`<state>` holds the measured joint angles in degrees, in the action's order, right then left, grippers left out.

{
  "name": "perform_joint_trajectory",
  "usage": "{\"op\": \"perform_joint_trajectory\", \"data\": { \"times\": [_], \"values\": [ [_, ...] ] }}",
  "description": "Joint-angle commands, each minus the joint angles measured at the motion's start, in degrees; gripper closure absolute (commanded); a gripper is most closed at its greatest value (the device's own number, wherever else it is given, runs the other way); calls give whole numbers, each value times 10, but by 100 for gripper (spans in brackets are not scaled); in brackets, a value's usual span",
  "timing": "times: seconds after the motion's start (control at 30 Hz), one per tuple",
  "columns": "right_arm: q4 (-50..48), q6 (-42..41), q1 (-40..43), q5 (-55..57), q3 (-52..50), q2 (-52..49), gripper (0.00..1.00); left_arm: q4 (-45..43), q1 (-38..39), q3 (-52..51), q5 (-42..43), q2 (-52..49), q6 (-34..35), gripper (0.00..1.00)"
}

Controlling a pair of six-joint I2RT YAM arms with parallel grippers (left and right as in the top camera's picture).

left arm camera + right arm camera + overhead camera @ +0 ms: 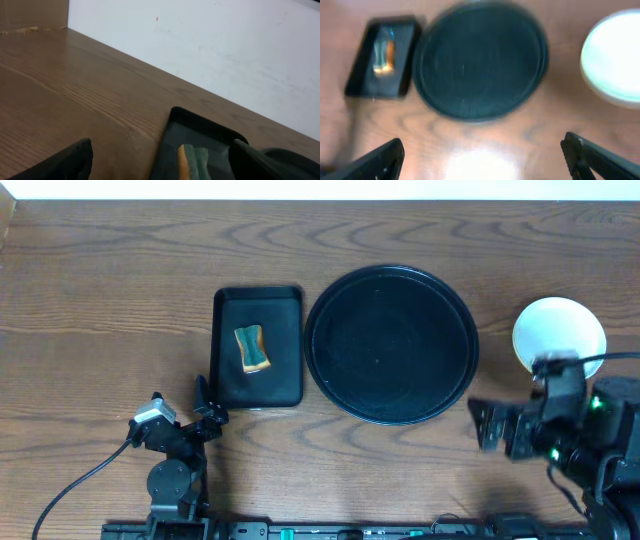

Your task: Clean dirty plates on tray and stack at the side

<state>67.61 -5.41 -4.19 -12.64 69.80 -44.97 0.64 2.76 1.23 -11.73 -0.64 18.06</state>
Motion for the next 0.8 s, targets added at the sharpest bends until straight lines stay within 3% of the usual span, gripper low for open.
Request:
{"op": "perform_joint_trajectory", "data": {
  "times": [0.0,0.13,0.43,0.63,0.77],
  "values": [
    [-104,42,4,46,-26,0,1,23,-3,-10,1,0,3,12],
    [-231,126,19,57,-96,20,1,23,-3,-10,1,0,3,12],
    [-449,132,41,57,-406,231,1,23,-3,-10,1,0,3,12],
    [-481,132,42,57,-549,405,1,23,-3,-10,1,0,3,13],
    [-489,133,43,58,-586,445,1,23,-3,-10,1,0,3,12]
  ]
}}
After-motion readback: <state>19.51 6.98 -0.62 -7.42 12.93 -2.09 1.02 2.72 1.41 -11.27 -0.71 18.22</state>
